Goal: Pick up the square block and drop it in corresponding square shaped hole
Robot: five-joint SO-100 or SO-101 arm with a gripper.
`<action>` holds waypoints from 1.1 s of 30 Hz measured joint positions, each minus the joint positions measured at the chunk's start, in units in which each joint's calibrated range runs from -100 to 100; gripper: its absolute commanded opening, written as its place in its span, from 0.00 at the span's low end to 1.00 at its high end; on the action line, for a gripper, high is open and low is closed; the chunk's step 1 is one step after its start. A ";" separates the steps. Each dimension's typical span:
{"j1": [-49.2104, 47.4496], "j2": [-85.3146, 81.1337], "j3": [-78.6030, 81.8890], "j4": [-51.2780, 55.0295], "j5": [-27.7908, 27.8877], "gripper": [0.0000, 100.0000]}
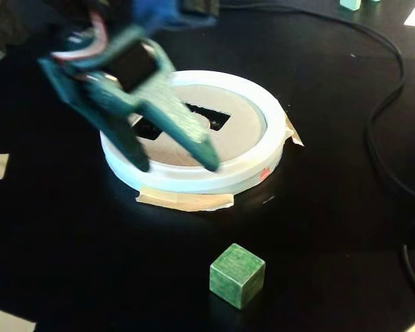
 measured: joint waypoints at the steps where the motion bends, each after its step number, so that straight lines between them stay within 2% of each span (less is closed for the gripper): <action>1: 0.00 1.60 -1.56 0.00 0.00 0.91; 4: 0.10 10.34 -9.66 0.00 -0.15 0.91; 14: 0.10 26.93 -21.28 0.00 -0.54 0.89; 33: 0.10 41.37 -30.55 0.00 -1.17 0.88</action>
